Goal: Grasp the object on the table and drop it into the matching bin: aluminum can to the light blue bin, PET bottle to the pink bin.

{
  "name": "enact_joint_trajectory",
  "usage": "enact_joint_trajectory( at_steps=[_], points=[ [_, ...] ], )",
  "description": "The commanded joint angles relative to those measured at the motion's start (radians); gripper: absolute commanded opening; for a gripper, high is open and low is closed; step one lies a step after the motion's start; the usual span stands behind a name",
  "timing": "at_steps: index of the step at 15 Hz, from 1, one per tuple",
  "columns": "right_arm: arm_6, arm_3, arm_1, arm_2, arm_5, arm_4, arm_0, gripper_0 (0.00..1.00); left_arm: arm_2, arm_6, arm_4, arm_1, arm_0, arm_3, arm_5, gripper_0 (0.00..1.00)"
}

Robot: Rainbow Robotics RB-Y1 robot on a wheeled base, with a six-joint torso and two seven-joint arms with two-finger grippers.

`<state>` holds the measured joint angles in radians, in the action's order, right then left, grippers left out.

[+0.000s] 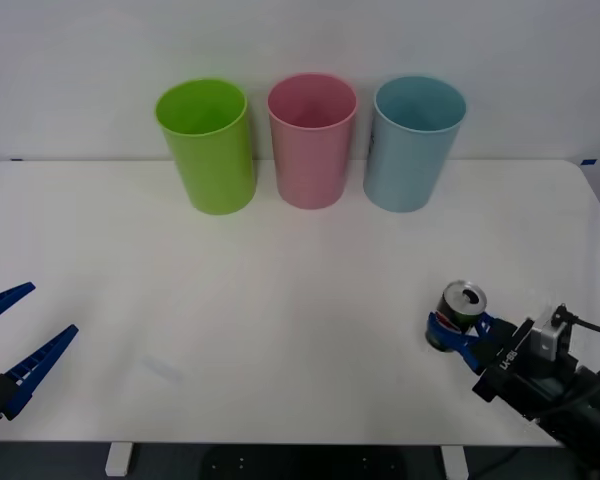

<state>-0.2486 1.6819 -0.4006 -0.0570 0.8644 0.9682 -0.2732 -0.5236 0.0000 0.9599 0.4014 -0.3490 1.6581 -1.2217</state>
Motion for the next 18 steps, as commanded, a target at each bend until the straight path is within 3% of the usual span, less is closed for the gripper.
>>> enact_joint_trajectory(
  at_steps=[1,7,13,16,18],
  points=[
    [0.088,0.087,-0.003,-0.007,-0.058,0.0,0.0,0.0,0.0,0.0,0.0,0.0,0.0,0.0,0.0,1.0],
    [0.324,0.271,-0.06,-0.023,-0.193,0.001,0.031,0.0,0.0,0.0,0.0,0.0,0.0,0.0,0.0,1.0],
    [0.525,0.286,-0.104,-0.066,-0.26,0.073,0.203,0.0,0.0,0.0,0.0,0.0,0.0,0.0,0.0,1.0],
    [0.537,0.279,-0.126,-0.064,-0.354,0.142,0.276,0.0,0.0,0.0,0.0,0.0,0.0,0.0,0.0,1.0],
    [0.526,0.229,-0.135,-0.064,-0.36,0.142,0.335,0.0,0.0,0.0,0.0,0.0,0.0,0.0,0.0,1.0]
  ],
)
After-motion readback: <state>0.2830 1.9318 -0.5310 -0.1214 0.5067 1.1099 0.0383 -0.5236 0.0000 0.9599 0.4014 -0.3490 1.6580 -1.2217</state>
